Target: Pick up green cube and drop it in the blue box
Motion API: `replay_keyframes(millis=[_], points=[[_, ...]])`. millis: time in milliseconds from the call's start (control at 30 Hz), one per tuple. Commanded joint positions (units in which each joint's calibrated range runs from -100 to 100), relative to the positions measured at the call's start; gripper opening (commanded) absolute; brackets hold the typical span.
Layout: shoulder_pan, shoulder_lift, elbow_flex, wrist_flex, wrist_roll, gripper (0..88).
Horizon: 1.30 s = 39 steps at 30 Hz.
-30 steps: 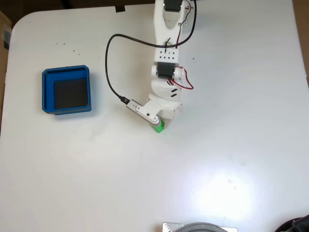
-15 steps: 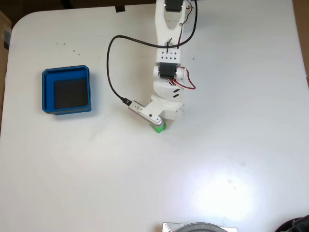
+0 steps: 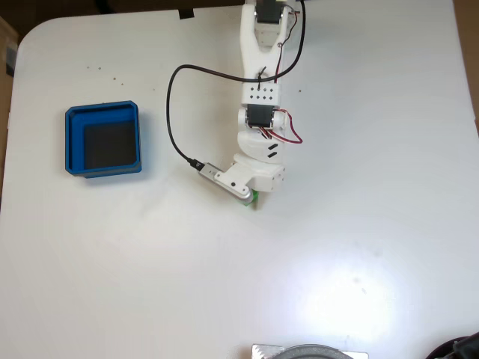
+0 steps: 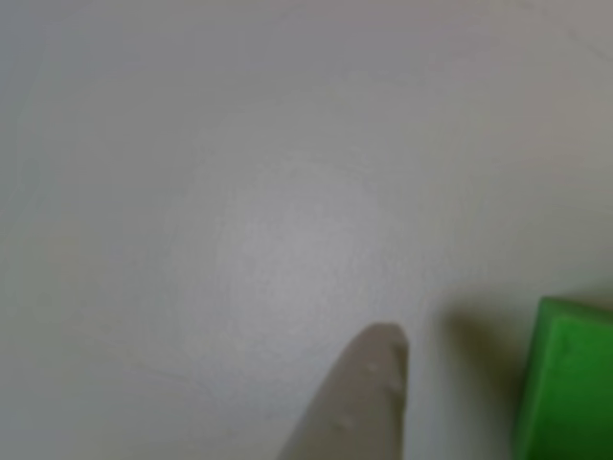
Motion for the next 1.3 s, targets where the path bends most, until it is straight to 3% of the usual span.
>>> replay_keyframes(millis=[0, 733, 1067, 1267], points=[[-0.1, -0.6, -3.8, -1.2, 0.1, 31.0], [0.4, 0.3, -3.7, -0.8, 0.1, 30.8], [0.6, 0.0, -3.7, -0.7, -0.2, 16.0], [0.6, -0.2, -3.7, -0.7, -0.2, 12.3]])
